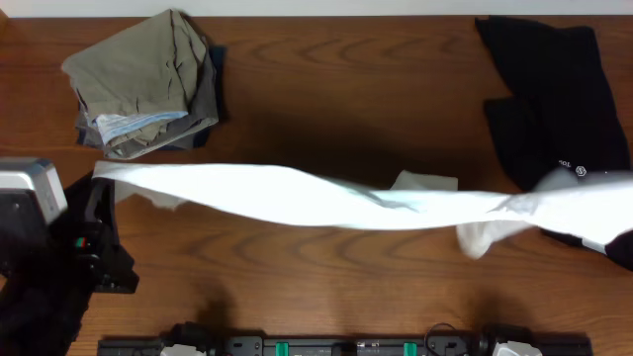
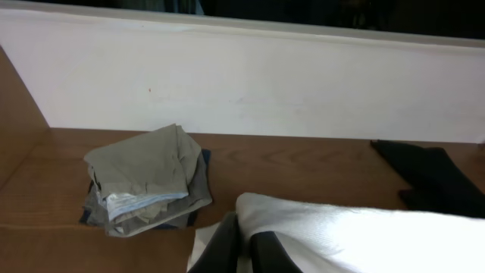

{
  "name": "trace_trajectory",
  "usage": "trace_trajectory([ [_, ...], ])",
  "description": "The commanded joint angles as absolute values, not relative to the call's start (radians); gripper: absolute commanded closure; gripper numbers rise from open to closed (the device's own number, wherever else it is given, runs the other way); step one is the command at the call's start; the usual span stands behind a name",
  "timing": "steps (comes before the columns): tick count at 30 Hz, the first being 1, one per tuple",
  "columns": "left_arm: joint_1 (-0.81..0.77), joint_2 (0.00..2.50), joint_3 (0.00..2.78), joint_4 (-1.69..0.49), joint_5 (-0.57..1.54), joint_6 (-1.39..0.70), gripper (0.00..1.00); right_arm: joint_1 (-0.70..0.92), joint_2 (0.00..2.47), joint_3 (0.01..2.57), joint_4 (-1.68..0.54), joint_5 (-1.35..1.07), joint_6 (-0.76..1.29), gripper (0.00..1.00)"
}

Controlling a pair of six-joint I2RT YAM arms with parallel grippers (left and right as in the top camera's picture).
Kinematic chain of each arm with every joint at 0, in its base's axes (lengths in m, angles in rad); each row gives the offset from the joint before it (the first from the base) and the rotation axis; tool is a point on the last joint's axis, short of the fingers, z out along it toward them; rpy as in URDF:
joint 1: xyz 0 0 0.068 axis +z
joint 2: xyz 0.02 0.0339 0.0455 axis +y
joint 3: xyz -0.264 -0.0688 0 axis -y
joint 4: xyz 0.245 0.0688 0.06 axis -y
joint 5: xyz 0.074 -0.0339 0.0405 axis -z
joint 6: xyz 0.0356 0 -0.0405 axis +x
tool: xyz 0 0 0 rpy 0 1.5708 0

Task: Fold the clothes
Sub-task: 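Swing the stretched T-shirt forward and lay it flat on the table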

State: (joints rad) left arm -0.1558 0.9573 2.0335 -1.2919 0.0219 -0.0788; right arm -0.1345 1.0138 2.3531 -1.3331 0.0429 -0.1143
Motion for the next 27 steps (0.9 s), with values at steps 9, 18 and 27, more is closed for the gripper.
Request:
trace_trajectory([
  [9, -0.159, 0.957, 2.15, -1.311, 0.015, -0.088, 0.94, -0.144, 1.026, 2.553, -1.351, 0.04, -0.121, 0.99],
  [18, -0.159, 0.964, 2.251, -1.323, 0.014, -0.088, 0.94, -0.144, 1.033, 2.579, -1.311, 0.047, -0.136, 0.99],
  [27, -0.159, 1.087, 2.175, -1.332, 0.006, -0.088, 0.94, -0.144, 1.171, 2.577, -1.339, -0.035, -0.151, 0.99],
])
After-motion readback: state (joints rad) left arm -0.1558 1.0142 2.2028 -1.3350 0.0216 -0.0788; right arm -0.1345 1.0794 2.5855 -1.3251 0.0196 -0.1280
